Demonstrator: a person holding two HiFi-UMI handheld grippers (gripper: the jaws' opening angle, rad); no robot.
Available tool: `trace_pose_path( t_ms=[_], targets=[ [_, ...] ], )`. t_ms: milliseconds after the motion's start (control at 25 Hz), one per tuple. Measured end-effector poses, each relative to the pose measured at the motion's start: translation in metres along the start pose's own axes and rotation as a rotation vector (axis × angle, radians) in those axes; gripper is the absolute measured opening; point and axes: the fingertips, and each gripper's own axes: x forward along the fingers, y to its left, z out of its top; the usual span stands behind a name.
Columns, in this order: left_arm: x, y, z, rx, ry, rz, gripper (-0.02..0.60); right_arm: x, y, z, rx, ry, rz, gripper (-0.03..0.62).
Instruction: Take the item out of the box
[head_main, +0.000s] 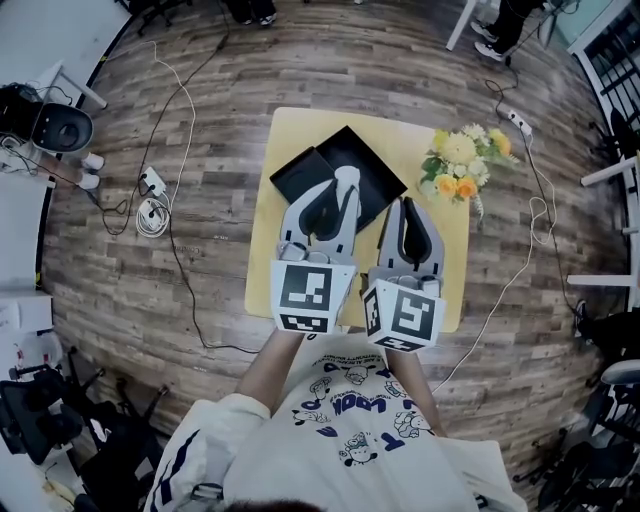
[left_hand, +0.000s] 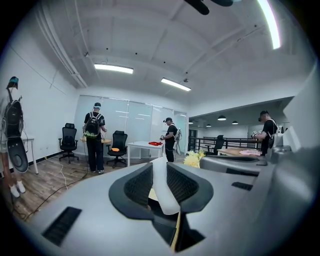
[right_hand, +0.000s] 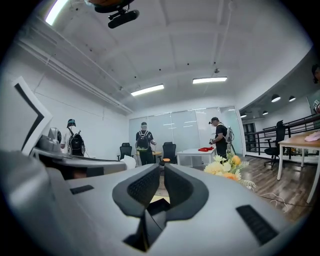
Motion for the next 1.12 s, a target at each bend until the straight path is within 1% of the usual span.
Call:
trace_pose_path(
  t_ms=[240, 800, 1120],
  targets=[
    [-0.005, -0.003, 0.006, 0.016, -0.033, 0.019, 0.091, -0.002, -0.001, 0.004, 0.001, -0.017, 0.005, 0.046],
    [-0.009, -0.002, 0.008, 0.017, -0.052, 0.038, 0.091, -0.001, -0.001, 0.005, -0.018, -0.022, 0.017, 0.044],
    [-0.009, -0.003, 0.012, 0.019, -0.061, 0.031, 0.091, 0.000, 0.001, 0.007, -0.022, -0.024, 0.018, 0.044]
  ],
)
